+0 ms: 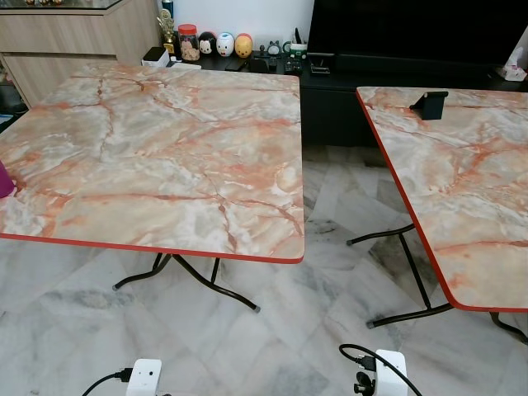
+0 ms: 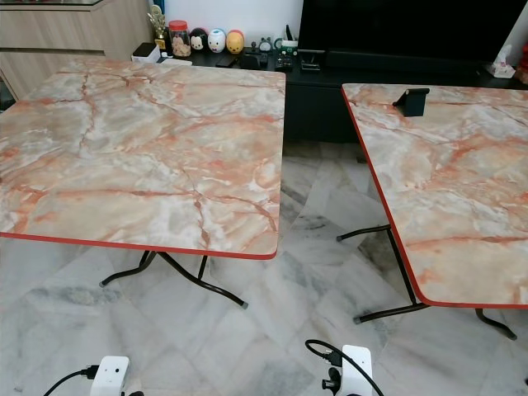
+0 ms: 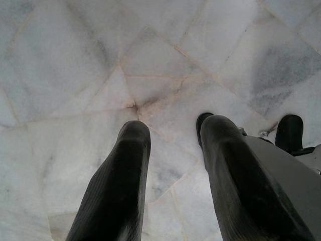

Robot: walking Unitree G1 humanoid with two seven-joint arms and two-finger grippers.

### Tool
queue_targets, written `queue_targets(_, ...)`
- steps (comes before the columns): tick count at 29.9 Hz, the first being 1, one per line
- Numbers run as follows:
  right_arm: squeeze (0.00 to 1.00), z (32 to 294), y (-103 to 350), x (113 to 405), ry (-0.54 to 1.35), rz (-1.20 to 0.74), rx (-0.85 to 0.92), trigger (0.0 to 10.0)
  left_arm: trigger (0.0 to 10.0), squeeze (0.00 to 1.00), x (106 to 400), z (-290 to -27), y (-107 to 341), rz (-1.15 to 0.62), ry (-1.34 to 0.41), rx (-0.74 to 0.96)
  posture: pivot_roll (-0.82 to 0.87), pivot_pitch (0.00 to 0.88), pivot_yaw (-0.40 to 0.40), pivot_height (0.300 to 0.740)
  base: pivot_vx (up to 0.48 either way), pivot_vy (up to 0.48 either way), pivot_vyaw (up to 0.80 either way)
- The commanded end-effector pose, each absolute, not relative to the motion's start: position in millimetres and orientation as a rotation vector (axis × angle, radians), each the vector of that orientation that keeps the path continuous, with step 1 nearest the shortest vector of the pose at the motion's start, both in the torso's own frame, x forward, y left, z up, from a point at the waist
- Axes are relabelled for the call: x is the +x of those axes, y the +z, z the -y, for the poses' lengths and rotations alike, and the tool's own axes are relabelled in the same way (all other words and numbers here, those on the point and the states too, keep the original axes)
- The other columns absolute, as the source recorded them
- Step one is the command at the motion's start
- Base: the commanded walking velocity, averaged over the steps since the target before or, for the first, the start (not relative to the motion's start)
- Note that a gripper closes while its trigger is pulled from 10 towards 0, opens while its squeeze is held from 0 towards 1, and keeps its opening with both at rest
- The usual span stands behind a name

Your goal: Setting the table

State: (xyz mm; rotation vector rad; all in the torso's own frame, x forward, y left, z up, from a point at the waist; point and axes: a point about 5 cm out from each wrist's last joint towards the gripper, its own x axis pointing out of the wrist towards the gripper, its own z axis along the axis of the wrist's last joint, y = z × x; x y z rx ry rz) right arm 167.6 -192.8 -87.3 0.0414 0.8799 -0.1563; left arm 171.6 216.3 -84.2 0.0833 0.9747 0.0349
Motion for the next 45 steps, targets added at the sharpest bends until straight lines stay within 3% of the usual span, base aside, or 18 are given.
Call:
queue_targets(1,0.00,194.0,-87.5,167.8,-0.154,-0.890,0.038,10.0,10.0,0.00,168.1,-213.5,-86.6,-1.001,0.018,0.095,0.06,0.000,-0.026,0.740,0.000,0.270,0.00)
queue_targets(27,0.00,192.3,-88.8,166.3,-0.130,-0.909,0.040,10.0,10.0,0.00,187.9,-201.8,-79.5,-0.950,-0.013,0.097,0.06,0.000,-0.024,0.740,0.000,0.279,0.00)
queue_targets(45,0.00,192.1,-89.4,165.4,-0.123,-0.918,0.041,10.0,10.0,0.00,171.1,-218.7,-83.8,-0.980,0.006,0.101,0.06,0.000,-0.024,0.740,0.000,0.282,0.00)
